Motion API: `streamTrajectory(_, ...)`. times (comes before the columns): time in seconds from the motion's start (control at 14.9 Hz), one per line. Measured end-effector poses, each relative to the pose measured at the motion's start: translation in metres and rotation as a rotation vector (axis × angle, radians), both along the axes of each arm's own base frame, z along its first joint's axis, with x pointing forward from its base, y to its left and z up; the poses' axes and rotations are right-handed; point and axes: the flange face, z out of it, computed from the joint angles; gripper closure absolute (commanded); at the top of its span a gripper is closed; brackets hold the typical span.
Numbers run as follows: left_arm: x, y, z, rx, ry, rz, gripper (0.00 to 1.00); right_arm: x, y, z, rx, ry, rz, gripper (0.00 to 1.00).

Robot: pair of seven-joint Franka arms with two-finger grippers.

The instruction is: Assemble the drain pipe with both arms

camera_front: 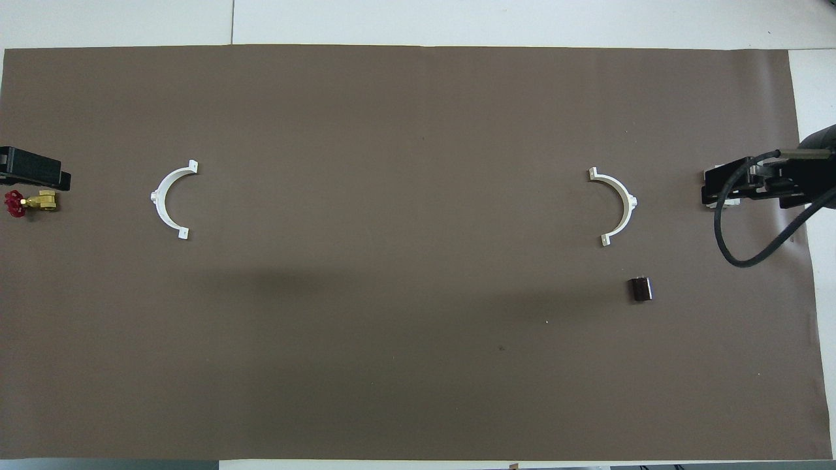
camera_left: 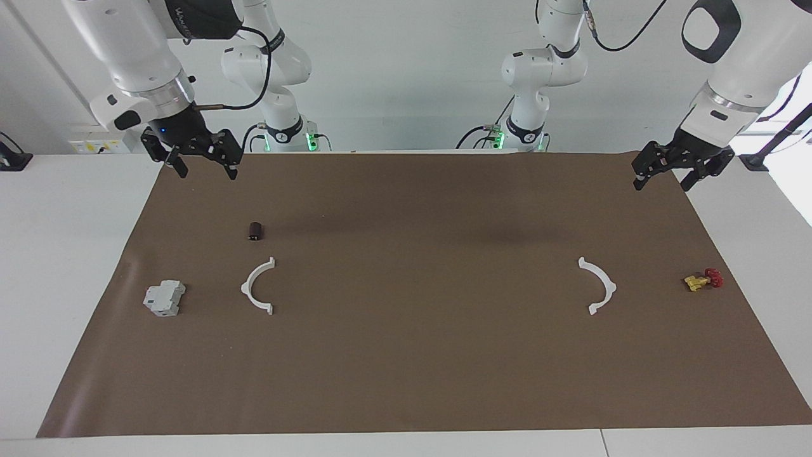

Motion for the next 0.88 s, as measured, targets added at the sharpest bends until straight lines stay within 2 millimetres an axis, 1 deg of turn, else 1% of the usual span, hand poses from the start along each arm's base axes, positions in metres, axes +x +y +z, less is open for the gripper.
streamTrajectory(0.54, 0.0, 0.0, 0.0, 0.0, 0.0, 0.0, 0.0, 0.0, -0.0003, -0.0005, 0.0, 0.001, -0.001, 0.0)
streamTrajectory(0.88, 0.0, 0.0, 0.0, 0.0, 0.0, 0.0, 0.0, -0.0003, -0.0027, -0.0056, 0.0, 0.012, 0.004, 0.0)
